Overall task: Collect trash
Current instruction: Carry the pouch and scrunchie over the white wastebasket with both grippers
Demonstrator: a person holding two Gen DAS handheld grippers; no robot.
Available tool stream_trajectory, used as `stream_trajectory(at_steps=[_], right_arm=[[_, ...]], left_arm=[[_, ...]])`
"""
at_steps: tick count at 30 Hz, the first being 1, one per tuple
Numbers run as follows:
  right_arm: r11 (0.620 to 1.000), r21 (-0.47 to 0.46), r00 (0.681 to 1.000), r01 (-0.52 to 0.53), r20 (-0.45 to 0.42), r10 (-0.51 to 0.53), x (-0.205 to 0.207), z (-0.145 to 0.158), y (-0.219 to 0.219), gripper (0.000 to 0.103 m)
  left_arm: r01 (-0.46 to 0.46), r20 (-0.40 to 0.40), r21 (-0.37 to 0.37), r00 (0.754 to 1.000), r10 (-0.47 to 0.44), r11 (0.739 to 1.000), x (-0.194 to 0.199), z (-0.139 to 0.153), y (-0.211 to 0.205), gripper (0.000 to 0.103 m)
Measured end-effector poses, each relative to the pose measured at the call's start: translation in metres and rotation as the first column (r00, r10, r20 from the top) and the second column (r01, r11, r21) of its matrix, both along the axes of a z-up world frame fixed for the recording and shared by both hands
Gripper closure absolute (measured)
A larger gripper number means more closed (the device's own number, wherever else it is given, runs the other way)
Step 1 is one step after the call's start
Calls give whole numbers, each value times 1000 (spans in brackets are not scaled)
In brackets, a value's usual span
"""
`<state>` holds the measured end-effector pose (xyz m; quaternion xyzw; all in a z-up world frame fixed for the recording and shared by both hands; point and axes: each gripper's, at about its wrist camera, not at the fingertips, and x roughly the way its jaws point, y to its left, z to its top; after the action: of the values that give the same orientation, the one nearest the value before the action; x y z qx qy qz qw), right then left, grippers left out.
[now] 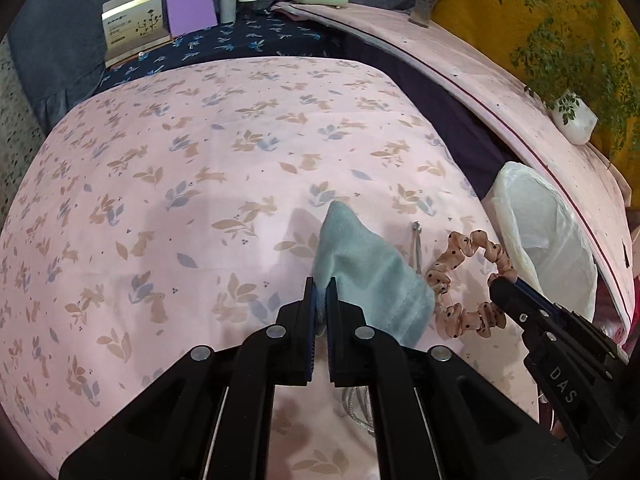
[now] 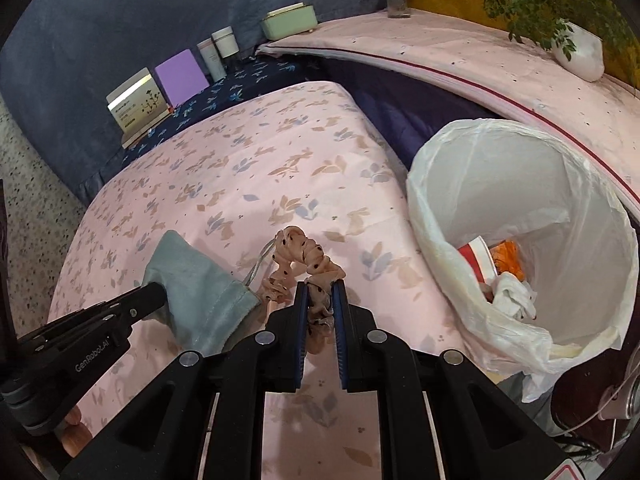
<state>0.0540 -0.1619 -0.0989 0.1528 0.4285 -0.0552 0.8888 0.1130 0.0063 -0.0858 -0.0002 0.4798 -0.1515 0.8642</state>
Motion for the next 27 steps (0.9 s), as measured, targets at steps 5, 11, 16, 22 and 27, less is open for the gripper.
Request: stream_trajectory(at_steps=[5,11,16,22,27], right_arm=[[999,21,999,26,26,-27,-14,8,-18,91],[999,35,997,41,56,-43,-28,18,-30,91],[997,48,995,60,78,-64,-37,24,-41,91],[994,61,990,93,99,-99,-48,30,-58,91],[989,73,984,128,114,-136,-56,32,-75,91]], left_arm=[[34,26,17,999,-35,999,-9,10,-18,99],[61,51,28,997,-63,998,-17,23,-35,99],[84,68,28,994,-86,996,-23,32,-46,99],[114,90,27,989,-116,993,-28,45,-61,99],[151,110,16,982,-152,988,-33,60,-79,99]])
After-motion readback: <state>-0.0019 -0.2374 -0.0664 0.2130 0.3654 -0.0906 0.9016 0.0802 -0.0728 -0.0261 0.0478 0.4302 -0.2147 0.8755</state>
